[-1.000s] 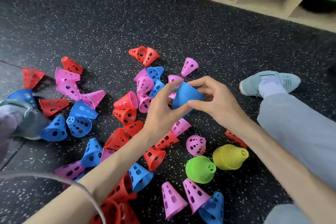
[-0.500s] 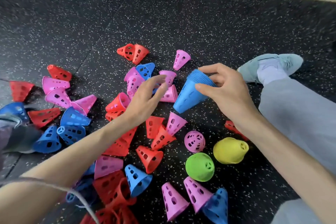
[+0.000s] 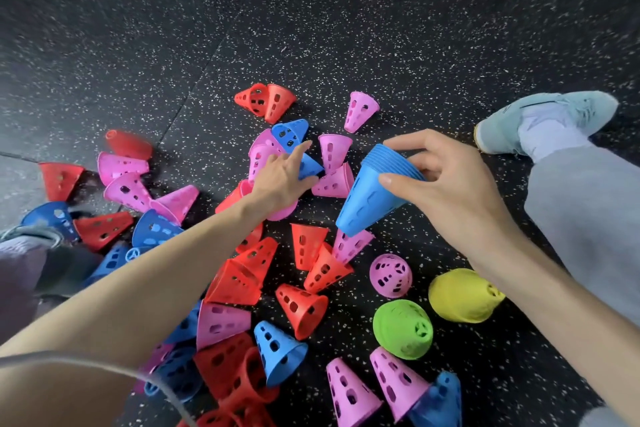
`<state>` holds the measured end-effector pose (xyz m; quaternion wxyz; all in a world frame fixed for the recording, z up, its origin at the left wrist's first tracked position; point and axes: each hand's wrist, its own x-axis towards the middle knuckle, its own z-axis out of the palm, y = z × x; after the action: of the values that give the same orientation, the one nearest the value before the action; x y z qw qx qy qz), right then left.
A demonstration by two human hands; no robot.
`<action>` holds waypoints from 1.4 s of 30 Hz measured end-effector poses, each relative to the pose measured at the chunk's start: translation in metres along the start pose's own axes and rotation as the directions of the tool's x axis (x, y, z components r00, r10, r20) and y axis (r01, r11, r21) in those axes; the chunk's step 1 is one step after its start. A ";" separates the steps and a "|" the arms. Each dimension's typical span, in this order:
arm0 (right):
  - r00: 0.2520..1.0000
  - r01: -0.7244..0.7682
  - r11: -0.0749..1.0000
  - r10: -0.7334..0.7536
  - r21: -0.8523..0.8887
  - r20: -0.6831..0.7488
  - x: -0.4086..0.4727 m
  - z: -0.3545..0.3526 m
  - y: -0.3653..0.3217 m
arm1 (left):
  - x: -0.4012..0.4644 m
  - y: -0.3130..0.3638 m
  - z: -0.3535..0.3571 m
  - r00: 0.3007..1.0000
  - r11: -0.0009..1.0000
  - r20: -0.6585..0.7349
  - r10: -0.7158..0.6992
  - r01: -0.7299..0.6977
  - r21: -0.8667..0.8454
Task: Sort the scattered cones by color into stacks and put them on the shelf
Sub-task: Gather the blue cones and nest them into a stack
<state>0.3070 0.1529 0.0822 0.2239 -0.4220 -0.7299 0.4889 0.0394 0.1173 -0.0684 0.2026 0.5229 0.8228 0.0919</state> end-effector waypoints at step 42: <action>0.992 0.099 0.992 -0.093 0.075 -0.082 0.002 -0.021 -0.009 | -0.118 0.112 -0.025 0.901 0.743 -0.388 0.195 -0.394 -0.541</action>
<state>0.3184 0.1640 0.0991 0.2921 -0.3959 -0.7202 0.4891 0.1651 0.0619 0.0227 0.2121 0.5338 0.6758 0.4618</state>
